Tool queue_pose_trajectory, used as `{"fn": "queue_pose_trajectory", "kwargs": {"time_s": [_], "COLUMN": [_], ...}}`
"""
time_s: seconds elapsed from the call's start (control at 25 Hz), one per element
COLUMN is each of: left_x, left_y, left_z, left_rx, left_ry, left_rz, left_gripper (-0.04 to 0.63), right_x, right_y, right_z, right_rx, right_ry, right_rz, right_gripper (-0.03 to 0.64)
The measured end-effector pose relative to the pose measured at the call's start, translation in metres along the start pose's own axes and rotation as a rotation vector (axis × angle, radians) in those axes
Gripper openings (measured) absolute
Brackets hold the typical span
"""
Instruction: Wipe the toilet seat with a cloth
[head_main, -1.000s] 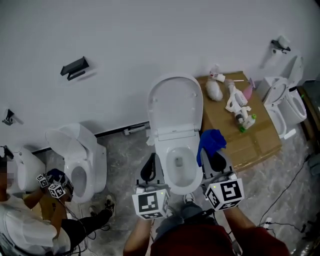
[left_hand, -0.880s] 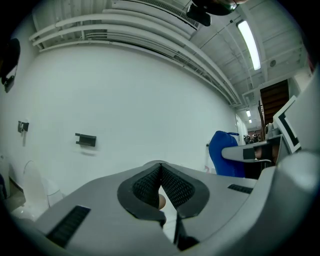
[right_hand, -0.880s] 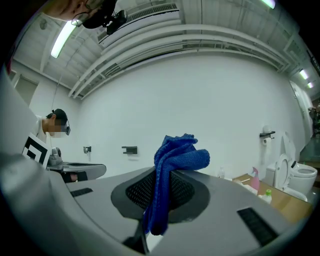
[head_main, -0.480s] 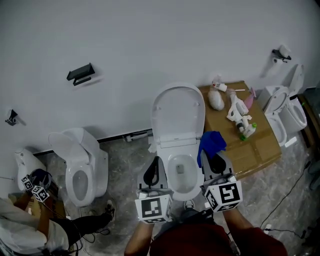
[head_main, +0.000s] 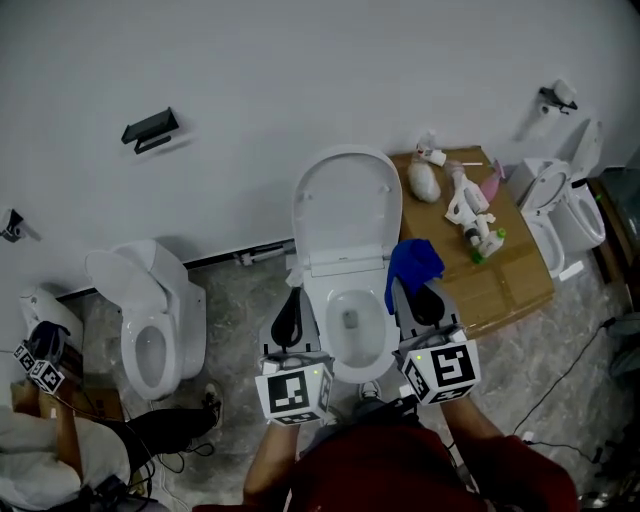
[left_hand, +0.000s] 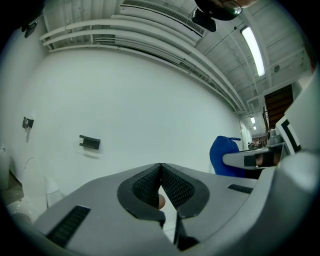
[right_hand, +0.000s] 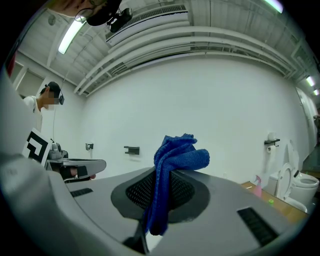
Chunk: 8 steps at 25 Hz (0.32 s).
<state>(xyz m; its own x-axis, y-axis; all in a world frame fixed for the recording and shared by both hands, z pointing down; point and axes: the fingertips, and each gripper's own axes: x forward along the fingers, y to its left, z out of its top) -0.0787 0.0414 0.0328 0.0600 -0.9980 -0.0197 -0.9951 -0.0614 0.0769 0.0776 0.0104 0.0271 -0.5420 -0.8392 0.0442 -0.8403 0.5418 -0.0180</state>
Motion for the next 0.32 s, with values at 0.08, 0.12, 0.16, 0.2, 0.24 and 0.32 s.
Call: {"fn": "queue_pose_trajectory", "kwargs": {"time_s": [0.08,0.12,0.16,0.2,0.24,0.32], "left_x": [0.0010,0.0009,0.0008,0.0007,0.0006,0.0009], "left_y": [-0.0020,-0.0030,-0.0036,-0.0037,-0.0035,-0.0031], "left_z": [-0.0032,-0.0055,-0.0075,-0.0090,-0.0096,-0.0094], "left_rx": [0.010,0.013,0.015,0.015,0.013,0.005], "left_ry": [0.001,0.002,0.003,0.003,0.001,-0.005], "left_rz": [-0.009,-0.014,-0.018,-0.020,-0.022,-0.023], "left_gripper": [0.015,0.015,0.015,0.015,0.015,0.015], "right_x": [0.0006,-0.0002,-0.0011,-0.0018,-0.0021,-0.0023], "right_y": [0.0009,0.0012,0.0013,0.0013,0.0014,0.0017], "right_z": [-0.0022,-0.0036,-0.0049,-0.0060,-0.0070,-0.0089], "right_rx": [-0.006,-0.008,-0.008,-0.008,-0.008,-0.009], "right_ry": [0.000,0.001,0.002,0.003,0.003,0.004], "right_rz": [0.001,-0.001,-0.005,-0.009,-0.012,-0.017], "right_gripper": [0.057,0.057,0.057,0.057,0.055,0.057]}}
